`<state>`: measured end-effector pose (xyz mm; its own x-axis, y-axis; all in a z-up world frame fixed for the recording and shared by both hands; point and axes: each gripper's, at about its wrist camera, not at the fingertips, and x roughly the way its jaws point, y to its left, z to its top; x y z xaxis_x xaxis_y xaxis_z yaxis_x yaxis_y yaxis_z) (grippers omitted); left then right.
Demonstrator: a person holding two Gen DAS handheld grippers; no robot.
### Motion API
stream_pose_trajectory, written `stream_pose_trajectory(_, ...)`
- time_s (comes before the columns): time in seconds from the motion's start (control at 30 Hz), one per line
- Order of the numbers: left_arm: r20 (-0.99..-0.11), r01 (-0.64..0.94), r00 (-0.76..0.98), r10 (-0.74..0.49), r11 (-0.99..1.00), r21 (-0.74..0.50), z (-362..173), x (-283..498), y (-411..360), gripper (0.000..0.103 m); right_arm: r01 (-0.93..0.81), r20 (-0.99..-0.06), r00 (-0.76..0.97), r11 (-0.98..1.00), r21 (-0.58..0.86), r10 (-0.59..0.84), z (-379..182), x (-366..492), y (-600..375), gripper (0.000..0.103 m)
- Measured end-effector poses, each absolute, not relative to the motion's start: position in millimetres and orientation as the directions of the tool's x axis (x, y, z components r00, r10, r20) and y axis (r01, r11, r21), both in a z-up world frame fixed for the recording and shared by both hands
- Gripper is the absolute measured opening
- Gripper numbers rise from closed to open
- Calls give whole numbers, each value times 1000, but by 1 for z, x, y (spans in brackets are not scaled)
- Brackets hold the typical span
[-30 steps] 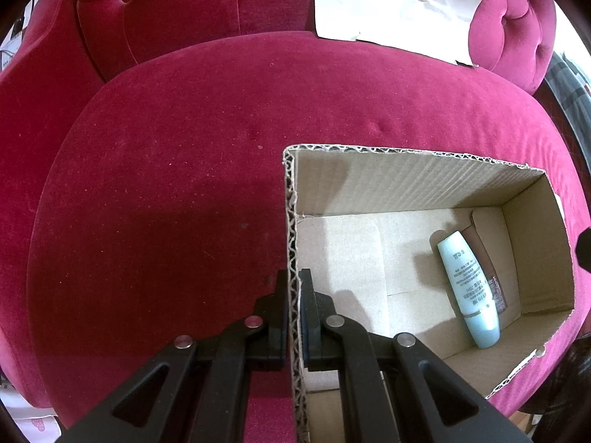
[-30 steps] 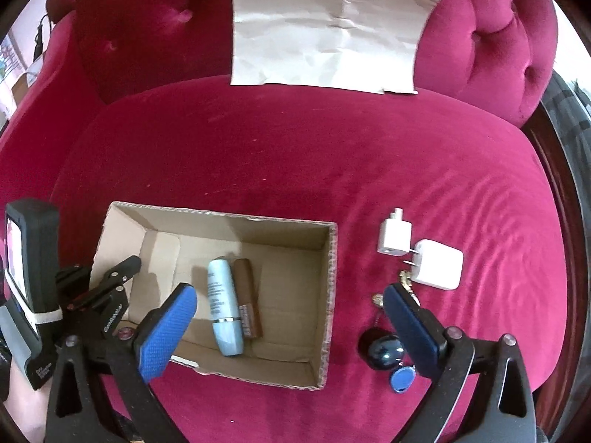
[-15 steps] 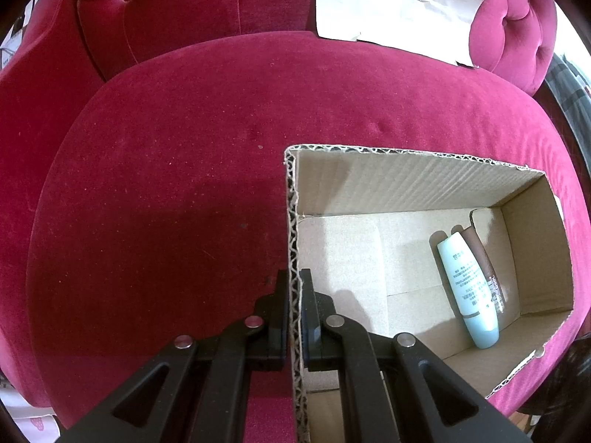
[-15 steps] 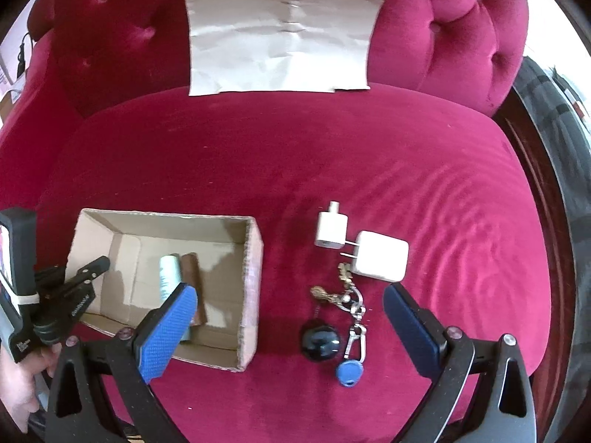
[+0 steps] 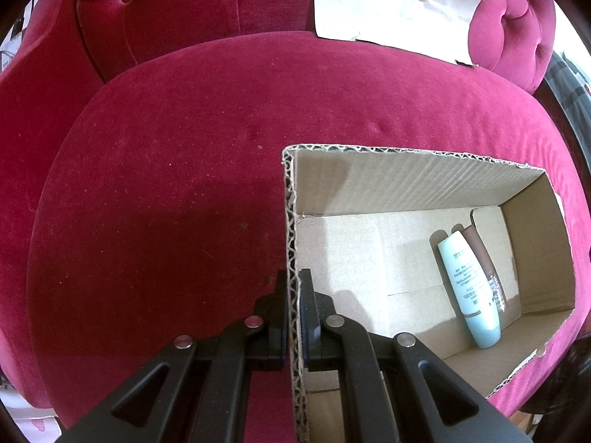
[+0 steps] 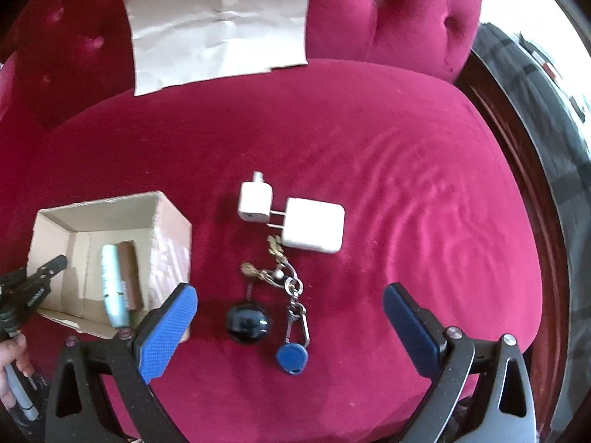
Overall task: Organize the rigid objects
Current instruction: 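Release the lipstick beside the bottle and withdraw the right tool, then move the right tool to the black round jar and grasp it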
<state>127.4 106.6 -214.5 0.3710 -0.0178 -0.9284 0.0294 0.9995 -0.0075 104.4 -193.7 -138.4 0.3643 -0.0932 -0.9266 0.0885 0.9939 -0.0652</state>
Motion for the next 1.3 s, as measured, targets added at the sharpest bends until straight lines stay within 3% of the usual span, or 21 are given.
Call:
stream_pose_trajectory(1.07, -928, 33, 373, -16, 999, -4, -215, 127, 103, 5, 1, -944, 330, 1000, -7, -7, -185, 98, -183, 103)
stream_pose_trajectory(1.1, -928, 32, 373, -18, 999, -6, -215, 127, 103, 5, 0, -945, 328, 1000, -1, -1, -186, 98, -182, 101)
stream_pose_trajectory(1.3, -928, 33, 373, -18, 999, -6, -216, 128, 104, 5, -19, -951, 305, 999, 37, 41, -193, 102, -173, 69)
